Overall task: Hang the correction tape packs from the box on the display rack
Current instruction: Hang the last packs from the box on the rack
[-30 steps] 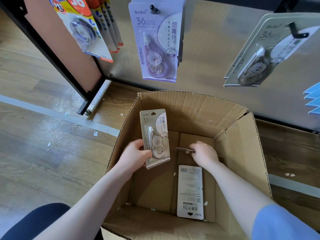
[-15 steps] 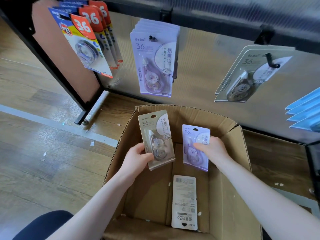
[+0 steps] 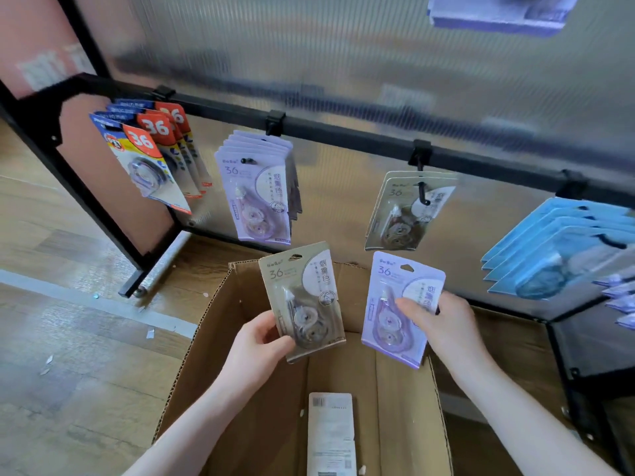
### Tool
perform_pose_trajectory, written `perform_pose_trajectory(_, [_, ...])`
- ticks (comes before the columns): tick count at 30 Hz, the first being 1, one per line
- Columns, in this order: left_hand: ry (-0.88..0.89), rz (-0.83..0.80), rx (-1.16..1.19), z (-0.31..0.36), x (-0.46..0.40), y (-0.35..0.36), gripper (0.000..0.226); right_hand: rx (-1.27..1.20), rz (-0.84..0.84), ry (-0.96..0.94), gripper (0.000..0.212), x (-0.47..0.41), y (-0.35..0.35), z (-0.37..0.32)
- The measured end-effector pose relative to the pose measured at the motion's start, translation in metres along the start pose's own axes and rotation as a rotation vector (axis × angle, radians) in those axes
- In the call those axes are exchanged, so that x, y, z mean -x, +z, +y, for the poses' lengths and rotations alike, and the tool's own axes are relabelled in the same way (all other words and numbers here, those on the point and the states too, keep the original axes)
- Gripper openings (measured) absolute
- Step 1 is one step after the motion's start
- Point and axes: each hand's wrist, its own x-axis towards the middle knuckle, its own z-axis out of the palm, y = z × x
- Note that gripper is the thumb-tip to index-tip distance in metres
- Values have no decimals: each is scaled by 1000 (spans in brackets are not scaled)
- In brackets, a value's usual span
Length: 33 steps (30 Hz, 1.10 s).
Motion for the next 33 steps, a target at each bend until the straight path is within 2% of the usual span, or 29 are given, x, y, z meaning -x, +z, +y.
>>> perform_pose_trajectory(3, [40, 5, -19, 17, -3, 5, 24, -22, 23, -41, 1, 3, -15, -6])
perform_pose_trajectory(12, [181, -20, 15, 76, -12, 34, 35, -81, 86, -130, 5, 5, -47, -7])
perform_pose_trajectory(21, [149, -71, 18, 98, -28, 59, 28, -154, 136, -118, 6, 16, -71, 3])
perform_pose_trajectory(33, [117, -77, -59, 94, -44, 79, 34, -126, 157, -109, 10, 16, -87, 7])
